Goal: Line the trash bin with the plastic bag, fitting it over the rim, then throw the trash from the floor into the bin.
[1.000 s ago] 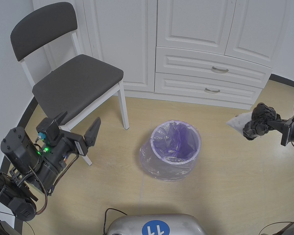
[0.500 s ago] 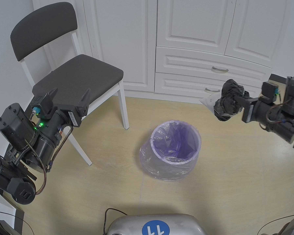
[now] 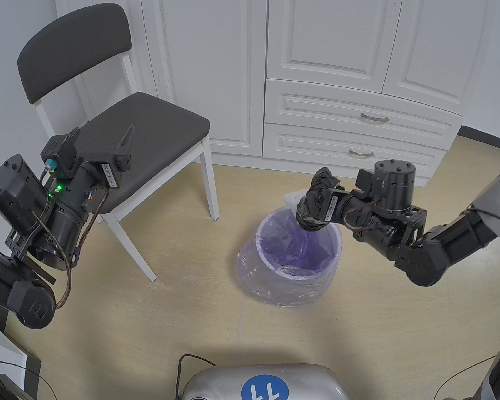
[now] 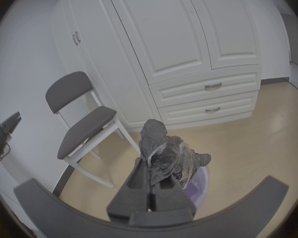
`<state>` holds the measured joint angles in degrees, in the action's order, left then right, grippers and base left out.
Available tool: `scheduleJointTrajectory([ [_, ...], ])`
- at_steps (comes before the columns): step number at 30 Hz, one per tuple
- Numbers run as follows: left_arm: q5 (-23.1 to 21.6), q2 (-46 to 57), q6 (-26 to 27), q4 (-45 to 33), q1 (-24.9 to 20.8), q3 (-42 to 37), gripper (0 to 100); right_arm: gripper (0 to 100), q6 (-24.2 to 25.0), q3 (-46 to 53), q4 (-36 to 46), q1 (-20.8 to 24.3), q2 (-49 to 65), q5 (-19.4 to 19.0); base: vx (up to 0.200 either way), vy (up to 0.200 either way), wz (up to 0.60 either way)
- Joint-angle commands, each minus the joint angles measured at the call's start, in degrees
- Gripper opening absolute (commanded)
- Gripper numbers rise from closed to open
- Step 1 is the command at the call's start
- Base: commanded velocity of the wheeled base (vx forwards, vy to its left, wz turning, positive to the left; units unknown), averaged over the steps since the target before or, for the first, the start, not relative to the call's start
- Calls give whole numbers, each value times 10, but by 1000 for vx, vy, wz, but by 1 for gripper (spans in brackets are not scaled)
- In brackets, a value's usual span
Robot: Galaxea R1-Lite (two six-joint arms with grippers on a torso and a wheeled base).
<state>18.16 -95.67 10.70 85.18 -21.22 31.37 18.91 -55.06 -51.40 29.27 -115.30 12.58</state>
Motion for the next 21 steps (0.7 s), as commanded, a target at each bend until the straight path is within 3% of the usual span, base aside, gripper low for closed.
scheduleJointTrajectory([
  [1, -1, 0, 0, 1, 3, 3, 100, 0, 14, -13, -3, 13, -58, 0, 0, 0, 0],
  [9, -1, -1, 1, 1, 3, 1, 100, 0, 50, -57, 0, 12, -123, 1, 0, 0, 0],
  [21, -1, -3, 3, 2, 3, -4, 100, 0, 52, -91, 6, -14, -193, 3, 0, 0, 0],
])
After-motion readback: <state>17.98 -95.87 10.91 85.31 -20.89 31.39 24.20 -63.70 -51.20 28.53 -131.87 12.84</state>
